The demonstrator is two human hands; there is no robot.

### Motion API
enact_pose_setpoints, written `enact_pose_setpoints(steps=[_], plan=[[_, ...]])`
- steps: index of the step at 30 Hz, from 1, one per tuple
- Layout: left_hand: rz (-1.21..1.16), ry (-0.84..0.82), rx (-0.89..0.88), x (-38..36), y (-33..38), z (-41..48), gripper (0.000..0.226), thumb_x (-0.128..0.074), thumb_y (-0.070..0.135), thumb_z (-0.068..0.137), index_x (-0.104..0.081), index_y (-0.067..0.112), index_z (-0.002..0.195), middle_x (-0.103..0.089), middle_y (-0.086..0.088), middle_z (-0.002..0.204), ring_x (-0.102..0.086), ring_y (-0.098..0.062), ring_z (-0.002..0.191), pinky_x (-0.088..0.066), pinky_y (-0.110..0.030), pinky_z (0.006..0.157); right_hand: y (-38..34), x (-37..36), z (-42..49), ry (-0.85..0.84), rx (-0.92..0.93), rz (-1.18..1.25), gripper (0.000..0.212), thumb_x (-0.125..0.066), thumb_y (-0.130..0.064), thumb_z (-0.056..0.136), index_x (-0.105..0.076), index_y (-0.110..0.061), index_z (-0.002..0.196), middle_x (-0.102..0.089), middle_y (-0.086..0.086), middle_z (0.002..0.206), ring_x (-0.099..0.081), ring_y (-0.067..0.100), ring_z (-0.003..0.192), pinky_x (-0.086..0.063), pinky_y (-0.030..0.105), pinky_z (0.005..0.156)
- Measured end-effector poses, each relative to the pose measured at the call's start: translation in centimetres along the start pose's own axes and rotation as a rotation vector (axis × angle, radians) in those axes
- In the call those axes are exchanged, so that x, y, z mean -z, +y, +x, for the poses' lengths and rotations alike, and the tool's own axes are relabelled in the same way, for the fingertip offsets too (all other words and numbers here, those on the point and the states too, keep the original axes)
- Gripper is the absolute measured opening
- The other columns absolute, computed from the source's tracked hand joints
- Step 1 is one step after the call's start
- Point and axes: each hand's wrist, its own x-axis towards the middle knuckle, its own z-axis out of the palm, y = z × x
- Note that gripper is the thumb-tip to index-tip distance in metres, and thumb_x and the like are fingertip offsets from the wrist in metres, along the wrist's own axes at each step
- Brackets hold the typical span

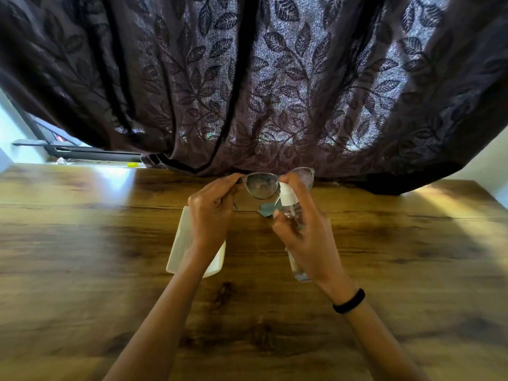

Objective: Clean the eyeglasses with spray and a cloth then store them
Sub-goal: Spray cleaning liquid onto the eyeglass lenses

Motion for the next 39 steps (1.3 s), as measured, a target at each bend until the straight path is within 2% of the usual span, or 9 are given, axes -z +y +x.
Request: enact_pose_setpoints(steps=[6,14,19,23,29,31,33,37,39], plan=[[-0.020,-0.003,-0.002,0.0,0.6,0.0,0.027,-0.051,0.005,0.078,-0.066,-0.007,0.097,-0.061,-0.003,0.093,-0.057,0.000,0.091,-0.043,-0.001,0.079,-0.4,-0.1,0.0,0.000,-0.050,0.080,0.042,-0.047,-0.031,0.083,-0.035,-0.034,0.123,-0.050,0.011,0.067,-0.047,0.026,0.050,-0.045,0.040,0.042],[-0.008,0.002,-0.011,0.1,0.7,0.0,0.026,-0.051,0.004,0.078,-0.065,-0.008,0.096,-0.060,-0.003,0.093,-0.055,0.001,0.091,-0.043,0.000,0.079,-0.8,0.1,-0.1,-0.010,-0.018,0.084,0.040,-0.047,-0.032,0.082,-0.033,-0.049,0.116,-0.052,0.016,0.066,-0.048,0.028,0.049,-0.043,0.045,0.042],[0.015,0.012,-0.026,-0.1,0.6,-0.1,0.023,-0.054,0.001,0.078,-0.066,-0.008,0.095,-0.061,-0.003,0.093,-0.055,0.001,0.091,-0.042,0.001,0.080,-1.0,0.4,0.0,-0.002,0.005,0.071,0.039,-0.047,-0.031,0.083,-0.033,-0.049,0.115,-0.053,0.019,0.069,-0.049,0.026,0.050,-0.043,0.041,0.042],[0.036,0.005,-0.031,-0.3,0.1,-0.2,0.023,-0.059,-0.011,0.075,-0.067,-0.006,0.096,-0.063,-0.004,0.094,-0.057,-0.002,0.091,-0.044,-0.002,0.080,-1.0,0.4,-0.1,-0.007,0.001,0.072,0.038,-0.047,-0.032,0.083,-0.033,-0.049,0.114,-0.053,0.017,0.071,-0.050,0.026,0.049,-0.044,0.042,0.041],[0.025,0.012,-0.040,-0.4,0.1,-0.2,0.021,-0.056,-0.005,0.078,-0.068,-0.005,0.095,-0.064,-0.002,0.093,-0.060,-0.004,0.088,-0.046,-0.004,0.079,-1.1,0.3,-0.2,0.003,-0.022,0.078,0.036,-0.047,-0.031,0.083,-0.036,-0.044,0.114,-0.053,0.014,0.068,-0.049,0.026,0.047,-0.043,0.042,0.040],[0.009,0.012,-0.024,-0.5,0.1,-0.2,0.024,-0.052,-0.001,0.078,-0.069,-0.004,0.095,-0.065,-0.002,0.093,-0.062,-0.007,0.086,-0.048,-0.008,0.079,-1.1,0.3,-0.2,0.017,-0.037,0.102,0.037,-0.048,-0.030,0.083,-0.037,-0.043,0.116,-0.052,0.016,0.065,-0.048,0.030,0.047,-0.043,0.046,0.040],[0.003,0.010,-0.016,-0.5,0.0,-0.2,0.024,-0.052,0.000,0.079,-0.069,-0.003,0.096,-0.066,-0.002,0.093,-0.063,-0.008,0.086,-0.049,-0.009,0.079,-0.9,0.5,-0.1,0.040,-0.064,0.123,0.045,-0.052,-0.024,0.086,-0.033,-0.052,0.116,-0.054,0.021,0.066,-0.049,0.036,0.047,-0.042,0.048,0.039],[-0.003,0.008,-0.025,-0.3,0.0,-0.2,0.024,-0.052,0.001,0.079,-0.068,-0.004,0.097,-0.065,-0.002,0.093,-0.063,-0.008,0.087,-0.049,-0.008,0.079,0.5,1.5,0.2,0.075,-0.105,0.075,0.056,-0.051,-0.010,0.091,-0.027,-0.044,0.128,-0.058,0.008,0.063,-0.049,0.041,0.047,-0.041,0.049,0.037],[-0.009,0.011,-0.024,-0.3,-0.1,-0.2,0.024,-0.053,0.001,0.079,-0.068,-0.004,0.097,-0.066,-0.003,0.092,-0.064,-0.009,0.086,-0.050,-0.009,0.078,1.2,2.1,0.5,0.095,-0.138,0.054,0.053,-0.051,-0.011,0.091,-0.029,-0.040,0.130,-0.056,0.024,0.068,-0.049,0.045,0.048,-0.042,0.052,0.037]])
